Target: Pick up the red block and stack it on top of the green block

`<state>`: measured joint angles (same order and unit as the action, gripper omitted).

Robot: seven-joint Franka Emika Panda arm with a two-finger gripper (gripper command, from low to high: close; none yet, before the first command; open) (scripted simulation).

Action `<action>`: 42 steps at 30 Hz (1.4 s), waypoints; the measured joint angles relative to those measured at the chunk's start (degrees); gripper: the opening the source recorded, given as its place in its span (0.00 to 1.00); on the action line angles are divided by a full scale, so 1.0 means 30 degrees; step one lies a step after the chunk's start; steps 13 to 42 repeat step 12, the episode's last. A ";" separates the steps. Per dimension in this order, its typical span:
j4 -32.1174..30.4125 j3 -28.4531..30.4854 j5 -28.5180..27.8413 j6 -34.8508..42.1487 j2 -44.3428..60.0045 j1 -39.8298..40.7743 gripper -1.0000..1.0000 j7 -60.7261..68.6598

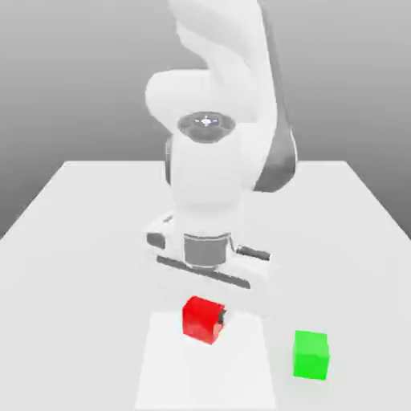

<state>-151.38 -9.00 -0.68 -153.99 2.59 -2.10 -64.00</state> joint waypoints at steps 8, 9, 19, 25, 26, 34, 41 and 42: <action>0.1167 -0.0683 -0.1710 -0.1518 0.2771 -0.2613 0.00 0.1802; 0.1194 -0.0522 -0.1967 -0.1946 0.3238 -0.2728 1.00 0.1627; 0.1193 -0.0522 -0.1967 -0.1946 0.3238 -0.2728 1.00 0.1627; 0.1193 -0.0522 -0.1967 -0.1946 0.3238 -0.2728 1.00 0.1627; 0.1193 -0.0522 -0.1967 -0.1946 0.3238 -0.2728 1.00 0.1627; 0.1193 -0.0522 -0.1967 -0.1946 0.3238 -0.2728 1.00 0.1627; 0.1193 -0.0522 -0.1967 -0.1946 0.3238 -0.2728 1.00 0.1627; 0.1193 -0.0522 -0.1967 -0.1946 0.3238 -0.2728 1.00 0.1627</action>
